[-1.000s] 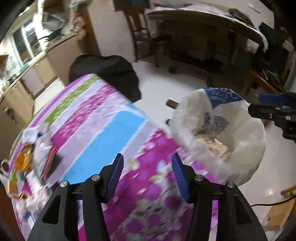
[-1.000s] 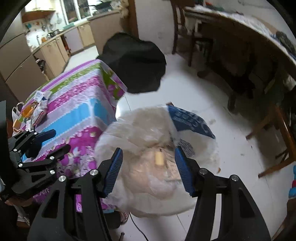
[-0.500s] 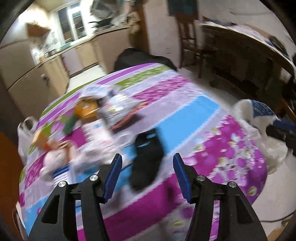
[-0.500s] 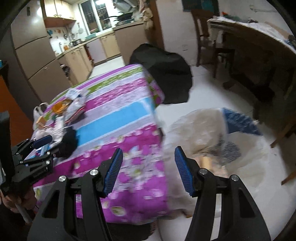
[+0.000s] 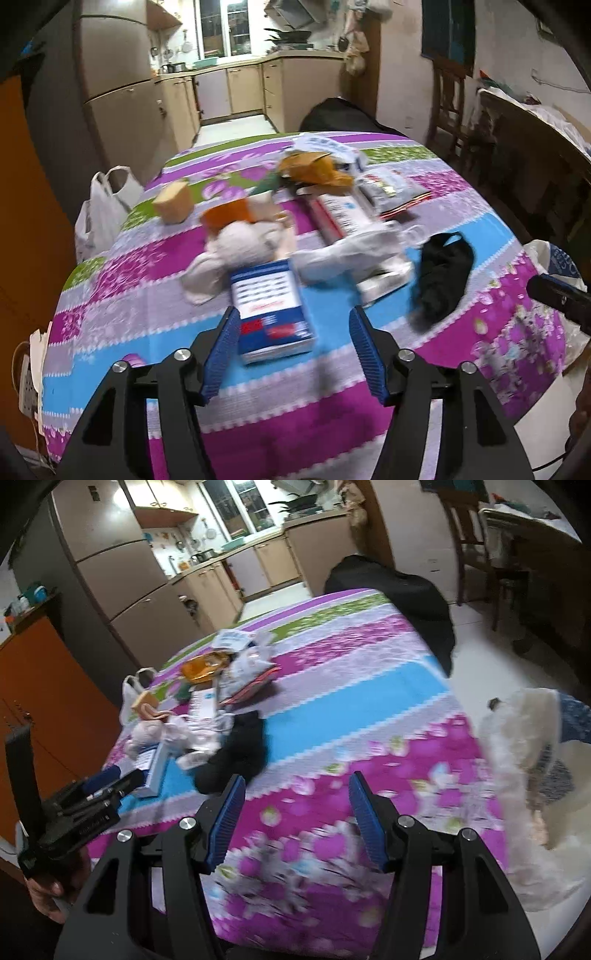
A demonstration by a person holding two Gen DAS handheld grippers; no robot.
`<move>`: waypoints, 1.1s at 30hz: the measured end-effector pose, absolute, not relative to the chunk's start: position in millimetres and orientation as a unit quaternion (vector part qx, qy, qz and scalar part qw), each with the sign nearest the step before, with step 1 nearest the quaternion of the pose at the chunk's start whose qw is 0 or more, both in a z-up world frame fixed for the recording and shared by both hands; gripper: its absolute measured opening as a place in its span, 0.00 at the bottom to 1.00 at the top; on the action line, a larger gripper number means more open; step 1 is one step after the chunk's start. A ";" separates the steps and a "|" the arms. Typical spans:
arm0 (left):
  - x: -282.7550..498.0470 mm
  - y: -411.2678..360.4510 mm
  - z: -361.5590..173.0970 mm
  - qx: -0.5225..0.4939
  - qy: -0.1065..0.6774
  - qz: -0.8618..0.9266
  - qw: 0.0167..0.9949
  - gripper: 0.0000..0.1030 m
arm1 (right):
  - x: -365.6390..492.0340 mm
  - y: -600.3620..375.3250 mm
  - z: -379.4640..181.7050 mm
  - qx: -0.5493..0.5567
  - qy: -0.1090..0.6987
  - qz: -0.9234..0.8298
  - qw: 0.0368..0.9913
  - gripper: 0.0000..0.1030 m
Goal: Collect trash
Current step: 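Return both tools to the table toward the remaining items, then grasp the blue-white medicine box with left tool while right tool grasps the black sock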
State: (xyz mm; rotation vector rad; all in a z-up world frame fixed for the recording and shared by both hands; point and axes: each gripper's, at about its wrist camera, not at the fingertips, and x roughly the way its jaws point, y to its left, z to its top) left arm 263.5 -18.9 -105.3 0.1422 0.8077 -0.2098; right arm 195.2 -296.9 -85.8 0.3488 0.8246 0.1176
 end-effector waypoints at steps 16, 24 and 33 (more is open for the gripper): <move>291.1 -18.1 -132.8 0.061 0.388 -0.099 0.914 0.76 | 235.9 -261.9 -105.3 0.190 0.419 0.069 0.885 0.67; 299.4 0.3 -146.2 0.040 0.409 -0.088 0.907 0.63 | 245.5 -241.2 -119.6 0.185 0.433 0.097 0.877 0.47; 288.6 11.3 -142.5 0.026 0.414 -0.100 0.904 0.55 | 234.7 -248.2 -115.6 0.212 0.426 0.123 0.871 0.37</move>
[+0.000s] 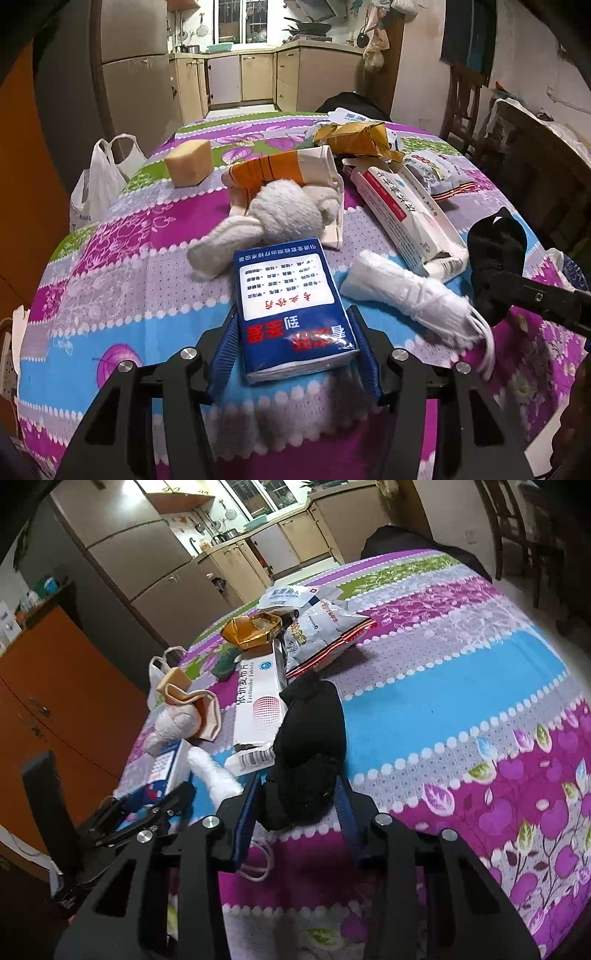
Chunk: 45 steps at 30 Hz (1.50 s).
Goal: Collect trash
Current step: 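Grasp the blue-white medicine box with left tool while right tool grasps the black sock, then carry the medicine box and black sock with both tools over the trash bag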
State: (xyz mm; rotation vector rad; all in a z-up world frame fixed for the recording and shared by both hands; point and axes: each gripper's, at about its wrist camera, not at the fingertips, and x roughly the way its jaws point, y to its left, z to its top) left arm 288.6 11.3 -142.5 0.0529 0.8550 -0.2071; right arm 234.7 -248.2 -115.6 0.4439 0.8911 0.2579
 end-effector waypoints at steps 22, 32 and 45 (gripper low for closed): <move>244.7 -0.9 -38.1 0.017 0.352 -0.150 0.924 0.55 | 190.3 -283.4 -60.6 0.197 0.387 0.122 0.892 0.37; 255.3 -62.0 -13.8 0.045 0.340 -0.203 0.917 0.55 | 179.6 -321.5 -25.4 0.176 0.363 0.092 0.910 0.37; 263.3 -193.5 -19.5 0.109 0.342 -0.291 0.887 0.55 | 156.5 -389.3 -7.2 0.162 0.347 0.020 0.924 0.37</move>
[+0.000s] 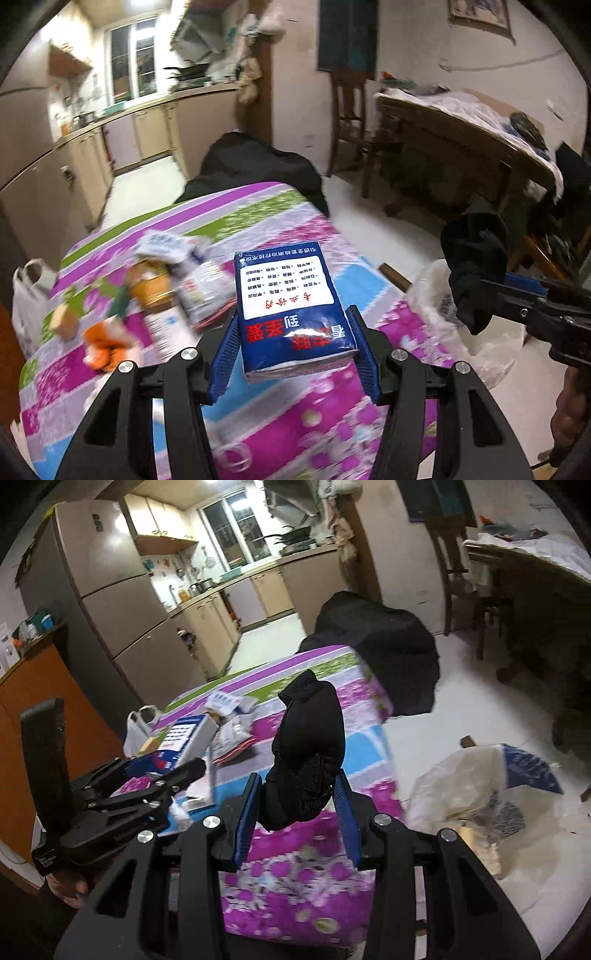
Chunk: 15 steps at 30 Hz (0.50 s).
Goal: Collect trash
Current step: 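Carry the medicine box and black sock with both tools over the trash bag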
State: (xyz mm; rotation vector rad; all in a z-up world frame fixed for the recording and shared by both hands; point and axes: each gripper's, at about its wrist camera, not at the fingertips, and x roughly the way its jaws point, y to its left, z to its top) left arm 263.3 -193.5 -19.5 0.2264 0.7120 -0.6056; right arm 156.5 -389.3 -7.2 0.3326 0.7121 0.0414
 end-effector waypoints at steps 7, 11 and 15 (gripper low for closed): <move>257.8 -277.3 -27.7 0.153 0.343 -0.345 0.860 0.55 | 134.7 -434.9 2.1 0.143 0.354 -0.036 0.924 0.37; 252.0 -322.1 -34.8 0.184 0.342 -0.375 0.842 0.55 | 122.4 -463.0 7.1 0.127 0.367 -0.070 0.919 0.37; 242.4 -361.6 -43.6 0.213 0.336 -0.401 0.825 0.55 | 114.0 -490.8 5.4 0.116 0.385 -0.103 0.910 0.37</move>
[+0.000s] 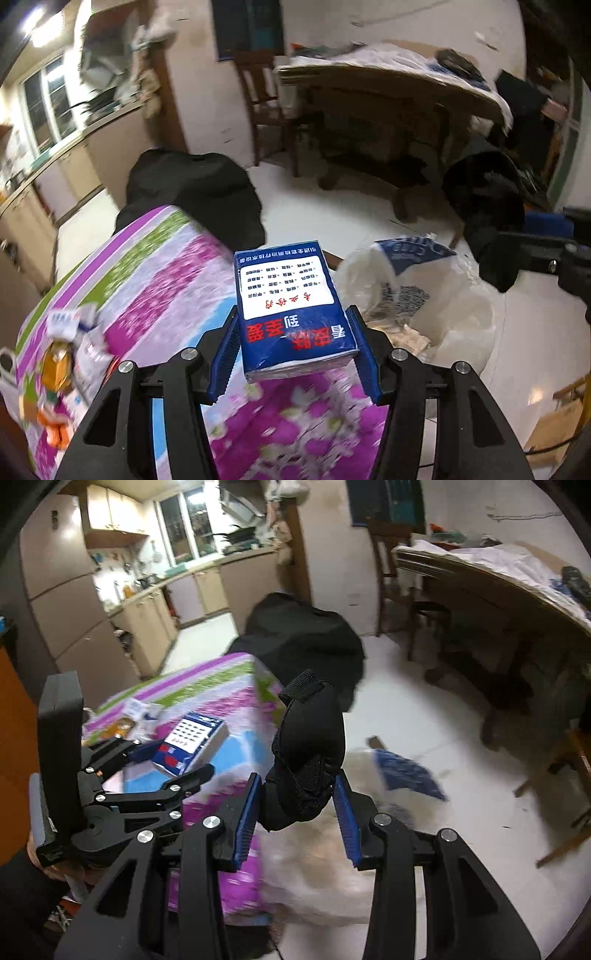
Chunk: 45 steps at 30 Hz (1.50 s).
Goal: Collect trash
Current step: 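Carry the medicine box and black sock with both tools over the trash bag, then open both tools to drop the box and sock into the bag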
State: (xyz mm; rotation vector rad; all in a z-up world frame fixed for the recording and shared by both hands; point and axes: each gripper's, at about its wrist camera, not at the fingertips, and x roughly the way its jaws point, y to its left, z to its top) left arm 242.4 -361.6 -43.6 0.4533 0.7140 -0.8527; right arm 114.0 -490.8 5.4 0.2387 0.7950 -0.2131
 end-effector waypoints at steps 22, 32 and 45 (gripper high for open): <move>220.6 -474.8 -77.6 0.289 0.365 -0.506 0.726 0.55 | 113.7 -572.8 -31.1 0.121 0.509 -0.135 0.842 0.37; 226.6 -477.0 -97.0 0.292 0.380 -0.492 0.727 0.55 | 115.3 -577.6 -50.6 0.130 0.531 -0.128 0.828 0.37; 232.0 -474.5 -101.3 0.287 0.389 -0.484 0.729 0.65 | 122.3 -577.9 -51.6 0.125 0.523 -0.125 0.834 0.44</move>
